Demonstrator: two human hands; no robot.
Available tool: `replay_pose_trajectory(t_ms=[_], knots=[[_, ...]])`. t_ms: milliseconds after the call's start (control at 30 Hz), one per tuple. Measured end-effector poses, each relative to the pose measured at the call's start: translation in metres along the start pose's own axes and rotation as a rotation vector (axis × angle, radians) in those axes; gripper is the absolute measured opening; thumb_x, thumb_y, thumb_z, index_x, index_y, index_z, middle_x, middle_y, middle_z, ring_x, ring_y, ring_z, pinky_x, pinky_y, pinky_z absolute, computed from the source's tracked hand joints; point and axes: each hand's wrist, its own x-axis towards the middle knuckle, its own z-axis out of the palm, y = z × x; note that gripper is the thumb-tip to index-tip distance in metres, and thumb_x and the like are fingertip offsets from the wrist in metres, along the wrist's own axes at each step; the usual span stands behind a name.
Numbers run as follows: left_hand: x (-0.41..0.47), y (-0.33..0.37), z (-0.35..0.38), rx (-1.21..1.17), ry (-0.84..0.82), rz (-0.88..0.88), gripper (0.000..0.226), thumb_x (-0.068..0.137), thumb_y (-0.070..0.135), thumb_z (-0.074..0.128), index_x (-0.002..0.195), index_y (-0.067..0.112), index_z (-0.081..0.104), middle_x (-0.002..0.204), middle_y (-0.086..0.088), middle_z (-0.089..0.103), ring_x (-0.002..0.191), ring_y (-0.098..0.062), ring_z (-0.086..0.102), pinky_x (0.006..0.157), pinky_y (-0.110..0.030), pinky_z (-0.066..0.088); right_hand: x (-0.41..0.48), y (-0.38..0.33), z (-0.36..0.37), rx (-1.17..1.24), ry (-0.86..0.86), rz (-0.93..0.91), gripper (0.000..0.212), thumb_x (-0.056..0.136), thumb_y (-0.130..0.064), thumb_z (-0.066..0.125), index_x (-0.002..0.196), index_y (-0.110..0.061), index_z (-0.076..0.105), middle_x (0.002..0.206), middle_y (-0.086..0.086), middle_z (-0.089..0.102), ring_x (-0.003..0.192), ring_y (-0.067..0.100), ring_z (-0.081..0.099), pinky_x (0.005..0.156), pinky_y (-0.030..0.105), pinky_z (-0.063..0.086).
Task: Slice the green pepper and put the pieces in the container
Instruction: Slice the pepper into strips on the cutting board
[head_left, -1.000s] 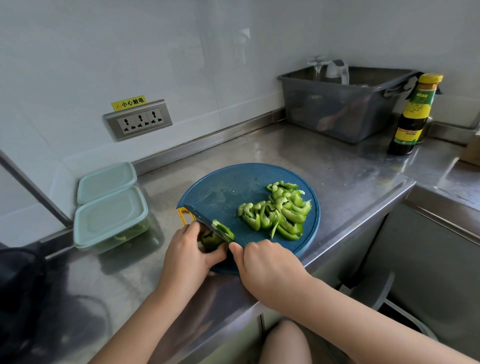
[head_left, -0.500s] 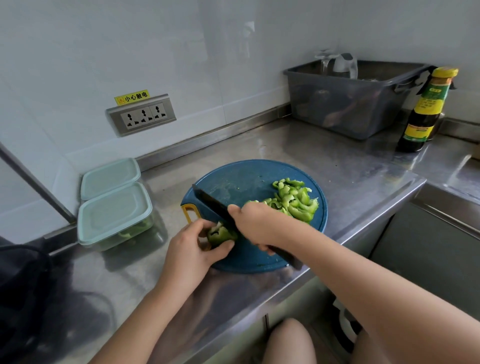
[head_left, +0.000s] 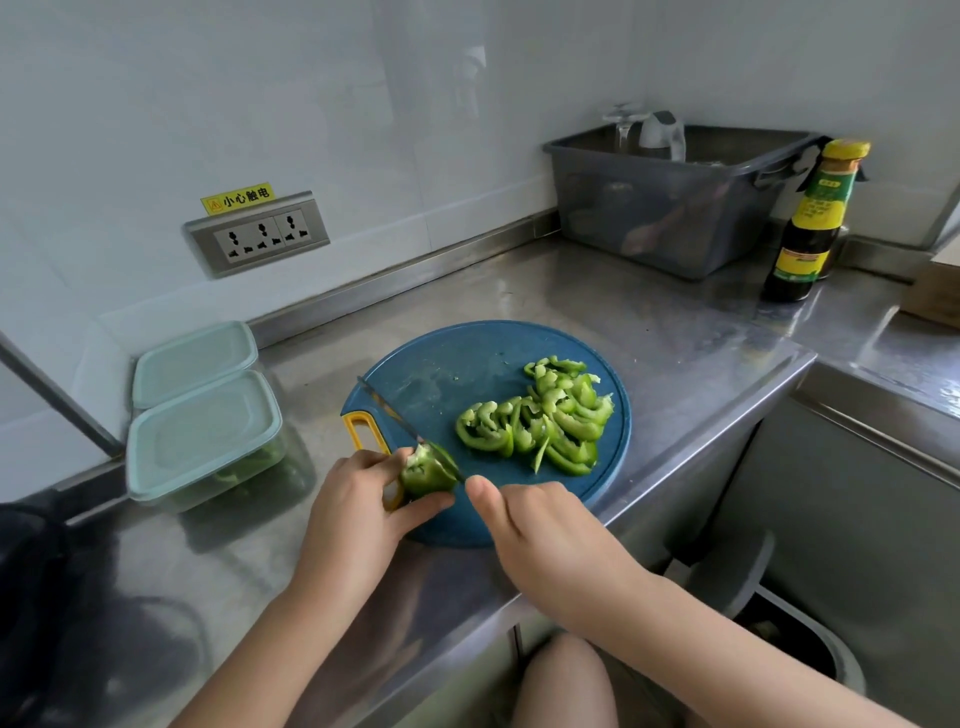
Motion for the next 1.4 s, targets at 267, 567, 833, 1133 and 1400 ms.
replay_pose_trajectory(t_ms=[267,567,833,1133,1400], knots=[[0.002,-0.003,0.003,0.106,0.019,0.059,0.068,0.052,0.064,0.050,0.088,0.011,0.073,0.078,-0.006,0.059,0.082,-0.030,0.056,0.057,-0.024,0.025,-0.008,-0.001,0.009,-0.109,0.042,-0.071,0.052,0.097,-0.052,0.017,0.061,-0.017,0.029,0.060,0.002,0.035,0.070,0.034,0.047,0.067,0.041,0.041],[0.004,-0.006,0.011,0.266,-0.023,0.063,0.059,0.058,0.063,0.043,0.072,0.013,0.073,0.068,-0.010,0.058,0.070,-0.032,0.055,0.061,-0.027,0.033,-0.004,-0.003,0.014,-0.198,0.061,-0.098,0.047,0.097,-0.052,0.015,0.063,-0.021,0.024,0.060,-0.002,0.033,0.066,0.030,0.040,0.060,0.035,0.033],[0.005,-0.003,0.010,0.269,-0.047,0.073,0.054,0.064,0.058,0.046,0.066,0.008,0.065,0.063,-0.012,0.055,0.064,-0.034,0.053,0.057,-0.029,0.037,-0.003,-0.002,0.010,-0.162,0.046,-0.081,0.049,0.098,-0.049,0.016,0.062,-0.019,0.027,0.060,-0.001,0.033,0.066,0.030,0.040,0.061,0.034,0.033],[0.004,-0.009,0.008,0.089,-0.026,0.073,0.064,0.071,0.066,0.035,0.093,0.017,0.069,0.085,-0.009,0.057,0.088,-0.027,0.048,0.071,-0.030,0.030,-0.001,0.000,0.006,-0.179,-0.031,-0.023,0.053,0.100,-0.048,0.018,0.060,-0.015,0.031,0.060,0.002,0.035,0.067,0.031,0.041,0.062,0.035,0.034],[0.006,-0.006,0.008,-0.040,0.011,0.034,0.066,0.062,0.066,0.038,0.082,0.012,0.071,0.084,-0.007,0.055,0.085,-0.019,0.042,0.065,-0.008,0.027,0.010,-0.012,0.006,-0.364,-0.099,-0.064,0.050,0.102,-0.042,0.015,0.062,-0.015,0.031,0.061,0.003,0.033,0.049,0.019,0.028,0.044,0.030,0.018]])
